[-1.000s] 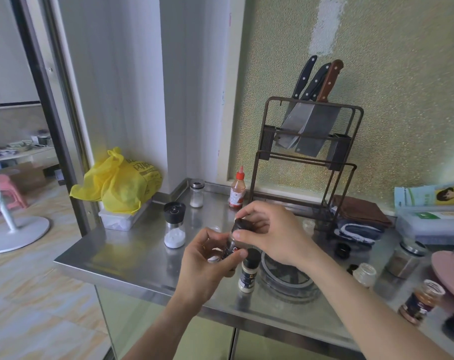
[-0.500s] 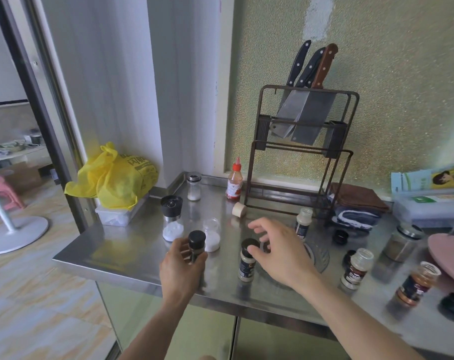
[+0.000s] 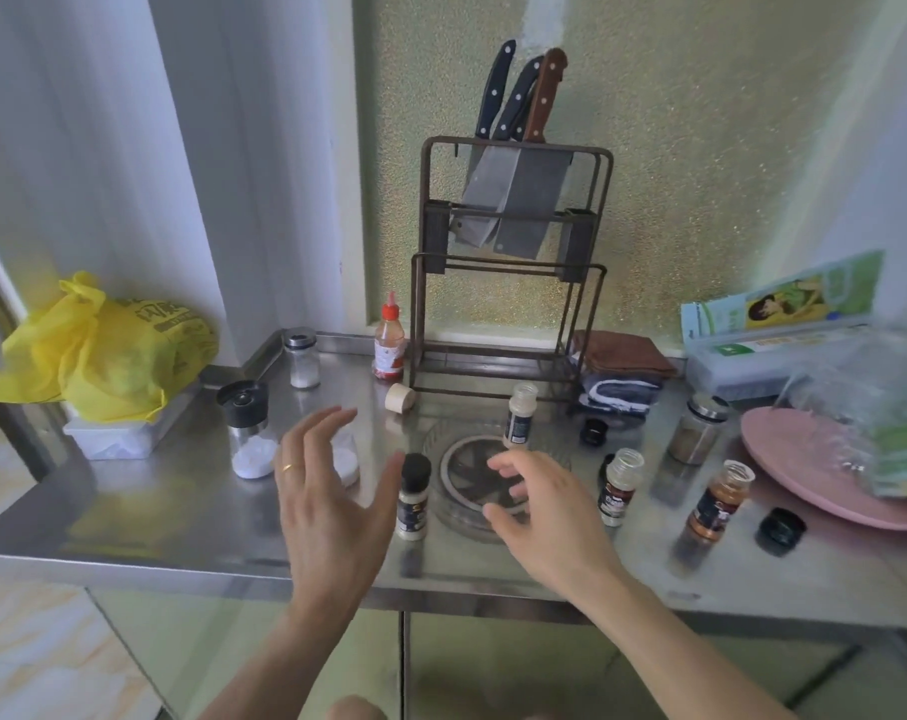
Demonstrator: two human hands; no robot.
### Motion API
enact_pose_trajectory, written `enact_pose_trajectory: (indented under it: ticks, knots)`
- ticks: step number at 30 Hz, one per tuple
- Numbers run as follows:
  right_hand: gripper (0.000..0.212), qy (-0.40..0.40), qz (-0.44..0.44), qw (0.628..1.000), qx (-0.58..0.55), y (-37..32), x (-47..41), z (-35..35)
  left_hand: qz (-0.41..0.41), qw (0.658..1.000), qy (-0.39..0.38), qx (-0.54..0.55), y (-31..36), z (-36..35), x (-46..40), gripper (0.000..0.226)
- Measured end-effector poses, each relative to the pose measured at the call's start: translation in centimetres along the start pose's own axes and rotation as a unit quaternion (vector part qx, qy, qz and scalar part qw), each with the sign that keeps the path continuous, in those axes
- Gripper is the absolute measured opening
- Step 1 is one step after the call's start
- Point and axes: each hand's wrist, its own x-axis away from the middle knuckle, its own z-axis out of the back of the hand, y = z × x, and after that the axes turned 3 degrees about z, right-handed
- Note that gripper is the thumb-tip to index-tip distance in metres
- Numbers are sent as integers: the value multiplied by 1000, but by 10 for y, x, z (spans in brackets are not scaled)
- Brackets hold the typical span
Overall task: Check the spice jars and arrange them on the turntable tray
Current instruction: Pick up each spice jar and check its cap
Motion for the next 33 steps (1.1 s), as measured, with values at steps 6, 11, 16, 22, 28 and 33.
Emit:
enact_pose_trajectory:
  ticks: [6, 11, 16, 22, 28, 33]
  knots:
    - [41, 43, -53, 998, 13, 46, 37, 30, -113, 983, -125, 70, 58, -57, 31, 39]
    - [34, 82, -120, 989, 12, 95, 74, 53, -96, 967, -221, 88, 81, -116, 71, 46]
    - [27, 144, -199, 969, 15, 151, 107, 81, -46, 961, -257, 94, 96, -161, 99, 61]
    - [42, 173, -284, 934, 132, 232, 95, 107, 29, 957, -283, 59, 105, -201, 115, 72]
    - [52, -12, -273, 934, 231, 268, 62, 100, 75, 949, -305, 28, 103, -224, 122, 62]
    - [38, 19, -289, 933, 213, 269, 62, 106, 63, 949, -309, 11, 96, -233, 124, 32]
